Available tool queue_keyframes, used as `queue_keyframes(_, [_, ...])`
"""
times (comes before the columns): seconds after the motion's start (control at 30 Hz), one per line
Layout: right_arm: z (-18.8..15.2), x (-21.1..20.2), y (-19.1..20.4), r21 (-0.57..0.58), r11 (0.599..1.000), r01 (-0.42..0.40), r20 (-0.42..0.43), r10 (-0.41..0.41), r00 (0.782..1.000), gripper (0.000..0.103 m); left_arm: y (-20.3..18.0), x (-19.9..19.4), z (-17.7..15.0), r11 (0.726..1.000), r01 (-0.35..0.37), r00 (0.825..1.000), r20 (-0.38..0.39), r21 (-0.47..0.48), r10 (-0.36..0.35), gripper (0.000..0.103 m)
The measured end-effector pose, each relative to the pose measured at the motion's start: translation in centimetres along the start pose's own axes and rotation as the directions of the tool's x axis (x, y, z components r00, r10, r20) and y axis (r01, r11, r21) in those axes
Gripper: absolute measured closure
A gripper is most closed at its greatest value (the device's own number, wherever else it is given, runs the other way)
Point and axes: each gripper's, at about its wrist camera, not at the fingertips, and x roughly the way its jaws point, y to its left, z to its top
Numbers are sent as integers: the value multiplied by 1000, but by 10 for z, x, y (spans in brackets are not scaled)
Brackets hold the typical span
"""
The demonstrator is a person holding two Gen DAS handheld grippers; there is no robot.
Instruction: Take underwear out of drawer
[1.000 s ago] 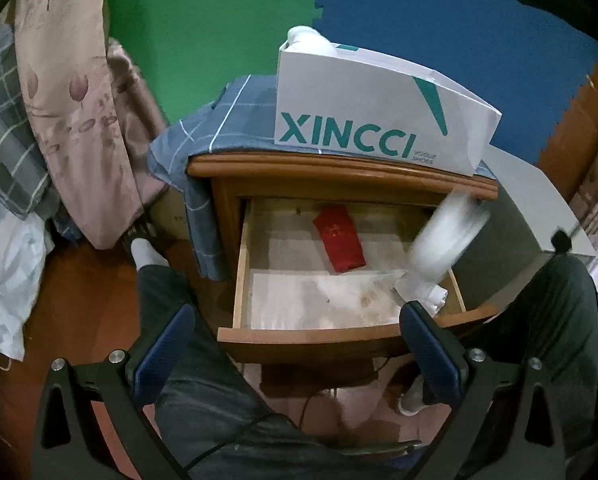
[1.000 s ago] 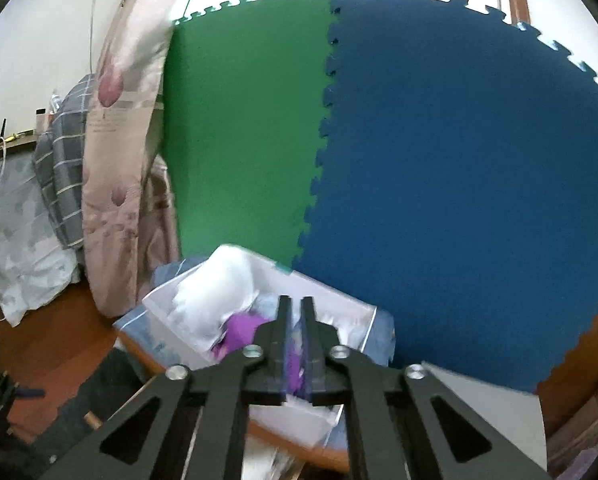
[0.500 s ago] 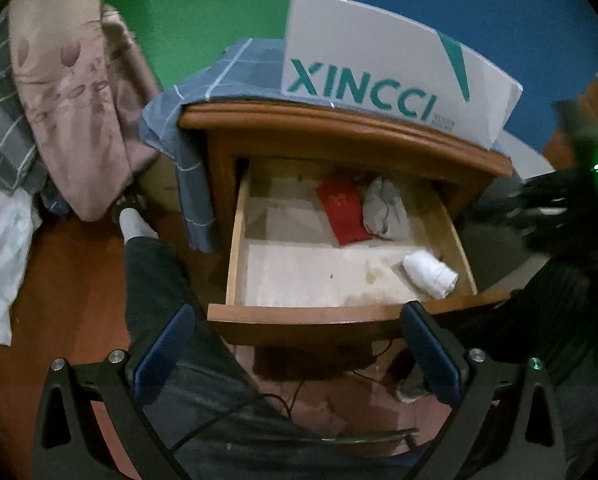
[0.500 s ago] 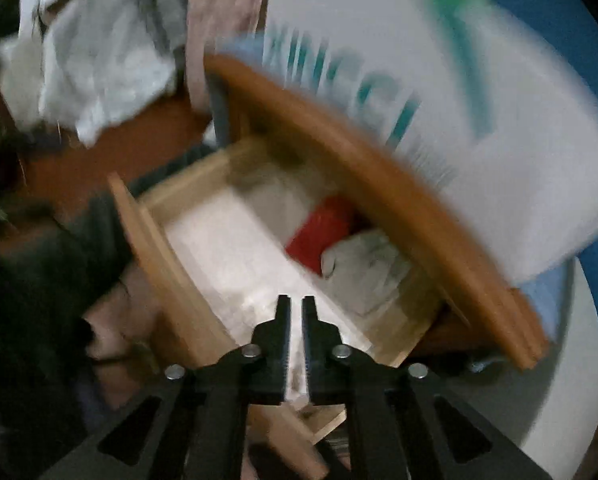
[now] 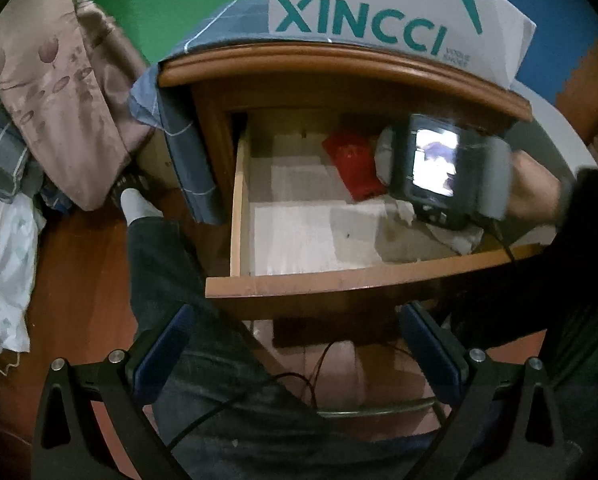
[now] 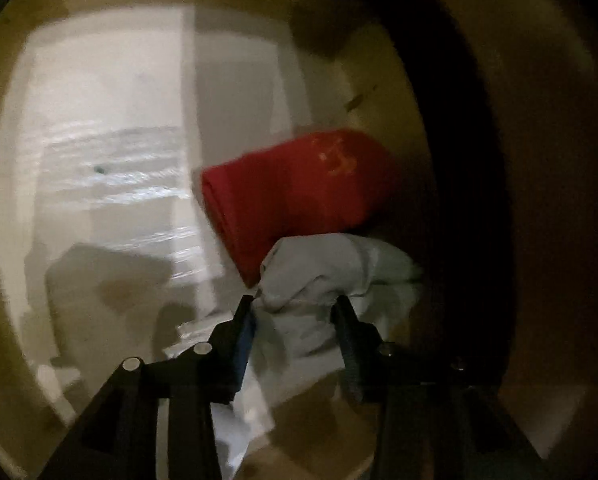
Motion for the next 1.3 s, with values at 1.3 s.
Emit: queue_keyframes(1.3, [-73,-370,-169,463,867,186,324,-360,875,85,-5,-64,2,997,77,975,211,-16,-72,2])
